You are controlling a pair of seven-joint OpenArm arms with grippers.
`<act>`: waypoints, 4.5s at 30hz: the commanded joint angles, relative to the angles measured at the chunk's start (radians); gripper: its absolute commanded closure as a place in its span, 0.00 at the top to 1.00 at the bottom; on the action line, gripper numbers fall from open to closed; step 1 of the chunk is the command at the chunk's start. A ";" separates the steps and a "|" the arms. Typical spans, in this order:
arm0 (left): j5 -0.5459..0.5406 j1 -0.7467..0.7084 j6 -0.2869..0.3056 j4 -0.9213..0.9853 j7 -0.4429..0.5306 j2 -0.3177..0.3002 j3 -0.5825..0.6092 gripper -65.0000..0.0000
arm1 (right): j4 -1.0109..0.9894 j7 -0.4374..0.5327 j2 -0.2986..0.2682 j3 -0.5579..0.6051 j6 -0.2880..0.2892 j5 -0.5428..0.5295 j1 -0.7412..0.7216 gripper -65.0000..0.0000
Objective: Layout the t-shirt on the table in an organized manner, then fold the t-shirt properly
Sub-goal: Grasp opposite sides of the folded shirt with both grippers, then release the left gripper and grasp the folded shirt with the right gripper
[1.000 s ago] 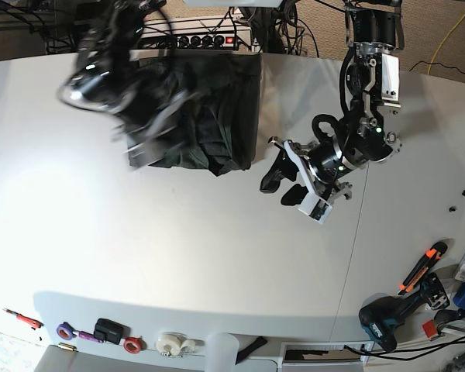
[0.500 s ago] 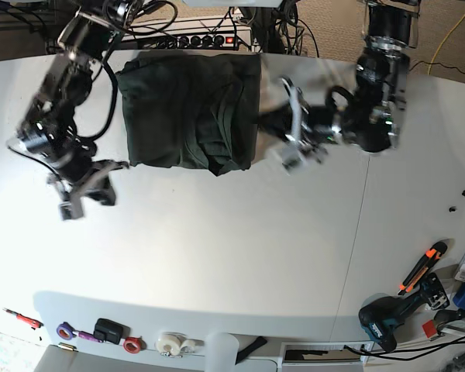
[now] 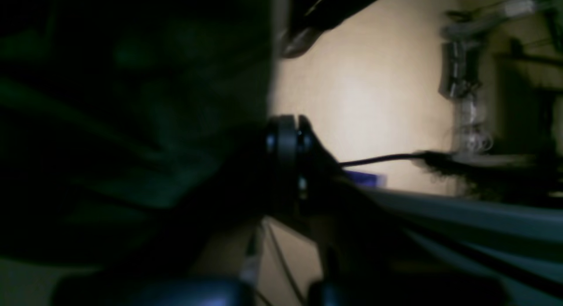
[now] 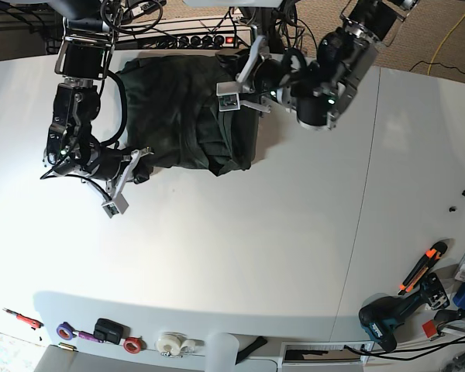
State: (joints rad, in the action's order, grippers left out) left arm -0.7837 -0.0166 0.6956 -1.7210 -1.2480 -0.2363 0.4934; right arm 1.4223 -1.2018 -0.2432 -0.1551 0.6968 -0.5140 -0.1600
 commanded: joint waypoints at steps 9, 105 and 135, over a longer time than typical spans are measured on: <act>0.229 0.036 -0.073 0.056 0.220 0.002 0.001 0.00 | 0.016 -0.031 -0.082 -0.004 0.001 -0.077 0.077 0.00; 0.714 0.270 -0.501 0.058 0.570 0.005 0.000 0.00 | 0.348 -0.194 0.082 -0.397 0.001 -0.969 0.423 0.28; 0.739 0.262 -0.565 0.058 0.565 0.000 -0.152 0.00 | 0.348 -0.056 0.149 0.246 -0.183 0.160 0.343 0.00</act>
State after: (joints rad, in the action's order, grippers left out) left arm -0.0456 0.2253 0.1345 -1.6470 -0.7021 -0.2363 0.3466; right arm 1.7756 -1.1782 -0.0776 0.1009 0.5388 -0.4610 0.1741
